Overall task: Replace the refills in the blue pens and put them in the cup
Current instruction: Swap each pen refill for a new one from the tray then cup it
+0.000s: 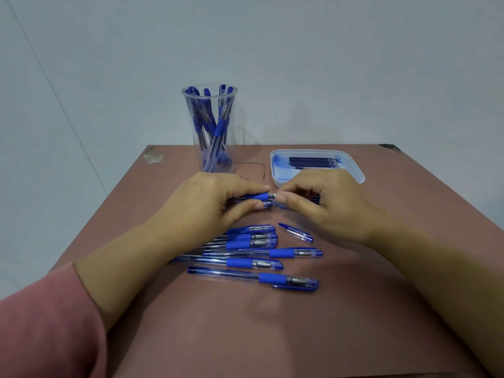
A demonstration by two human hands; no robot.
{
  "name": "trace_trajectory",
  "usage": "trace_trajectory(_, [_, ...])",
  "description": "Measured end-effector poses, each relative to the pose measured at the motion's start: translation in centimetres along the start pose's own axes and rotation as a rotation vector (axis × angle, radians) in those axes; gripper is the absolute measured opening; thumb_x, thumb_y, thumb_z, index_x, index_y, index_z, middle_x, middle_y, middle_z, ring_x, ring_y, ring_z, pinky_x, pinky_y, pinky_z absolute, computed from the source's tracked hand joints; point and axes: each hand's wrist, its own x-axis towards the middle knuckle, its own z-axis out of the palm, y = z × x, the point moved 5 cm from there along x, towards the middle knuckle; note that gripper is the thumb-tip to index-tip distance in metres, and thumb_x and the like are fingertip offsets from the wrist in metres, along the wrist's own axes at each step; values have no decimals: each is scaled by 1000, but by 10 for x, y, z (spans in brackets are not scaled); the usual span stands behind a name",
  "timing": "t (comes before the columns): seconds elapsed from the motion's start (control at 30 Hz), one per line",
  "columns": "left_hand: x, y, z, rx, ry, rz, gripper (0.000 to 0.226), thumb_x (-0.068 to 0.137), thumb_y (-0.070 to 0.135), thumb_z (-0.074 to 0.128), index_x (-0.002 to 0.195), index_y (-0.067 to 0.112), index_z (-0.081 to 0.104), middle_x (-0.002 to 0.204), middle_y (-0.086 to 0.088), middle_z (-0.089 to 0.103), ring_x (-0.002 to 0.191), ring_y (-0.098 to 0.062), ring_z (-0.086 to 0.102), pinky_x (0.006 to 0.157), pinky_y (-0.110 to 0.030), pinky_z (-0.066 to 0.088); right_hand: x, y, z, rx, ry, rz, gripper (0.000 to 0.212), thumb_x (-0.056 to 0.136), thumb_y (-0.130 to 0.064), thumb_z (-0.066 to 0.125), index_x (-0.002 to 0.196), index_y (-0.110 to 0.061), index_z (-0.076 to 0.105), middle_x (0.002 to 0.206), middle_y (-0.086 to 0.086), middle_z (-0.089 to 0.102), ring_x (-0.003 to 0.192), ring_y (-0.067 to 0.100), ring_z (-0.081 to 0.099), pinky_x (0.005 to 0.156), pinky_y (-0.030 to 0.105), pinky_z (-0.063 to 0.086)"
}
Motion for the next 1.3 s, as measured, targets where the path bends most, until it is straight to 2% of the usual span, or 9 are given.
trace_trajectory(0.13, [-1,2,1,14,-23,-11,39,90,57,49,119,37,67,95,18,71,84,0,64,69,-26,53,0,-1,6,20,21,28,6,85,-30,70,90,-30,72,80,-16,68,77,4,62,67,13,46])
trace_trajectory(0.23, [-1,2,3,-6,-39,-29,35,91,51,54,119,35,69,96,15,72,84,-3,66,70,-31,54,-1,-3,5,38,22,36,16,82,-23,74,86,-37,67,81,-14,69,78,8,63,69,17,49])
trace_trajectory(0.4, [-1,2,0,1,-3,-27,32,90,53,57,117,41,67,93,19,71,80,-1,64,66,-32,54,-2,-2,4,126,0,88,9,84,-37,69,88,-43,65,85,-17,68,80,6,62,71,17,49])
trace_trajectory(0.67, [-1,1,-1,3,9,-32,36,88,54,54,118,39,67,96,20,71,82,0,64,68,-33,55,-2,-3,4,108,25,69,19,79,-31,76,93,-37,64,90,-18,66,85,8,63,75,21,51])
trace_trajectory(0.83, [-1,2,-1,15,9,-30,35,89,56,57,117,38,68,94,20,70,81,1,63,68,-32,55,-1,-5,5,96,17,66,16,85,-25,71,91,-39,66,83,-19,68,82,1,63,71,9,45])
trace_trajectory(0.93, [-1,2,-2,12,7,-33,33,90,53,57,118,39,67,95,20,70,81,1,63,68,-31,55,-3,-5,3,140,20,93,22,80,-30,75,97,-38,64,86,-14,67,82,6,63,74,14,49])
trace_trajectory(1.07, [-1,3,-1,19,-10,-38,30,90,46,60,119,41,67,95,23,69,81,2,62,68,-29,54,-2,-1,5,153,13,146,5,88,-35,65,90,-37,69,82,-14,71,77,5,64,70,18,50])
trace_trajectory(1.2, [-1,2,1,15,-37,-57,30,90,42,62,119,37,68,98,20,71,85,1,64,71,-30,55,-1,1,9,211,-11,165,16,80,-22,76,84,-34,67,81,-9,69,70,4,60,70,19,52])
trace_trajectory(1.3, [-1,2,0,14,-33,-58,32,89,45,60,119,38,68,97,19,71,84,2,63,71,-28,54,-2,3,9,298,-10,199,18,77,-32,76,91,-34,65,84,-8,68,76,7,63,73,21,53])
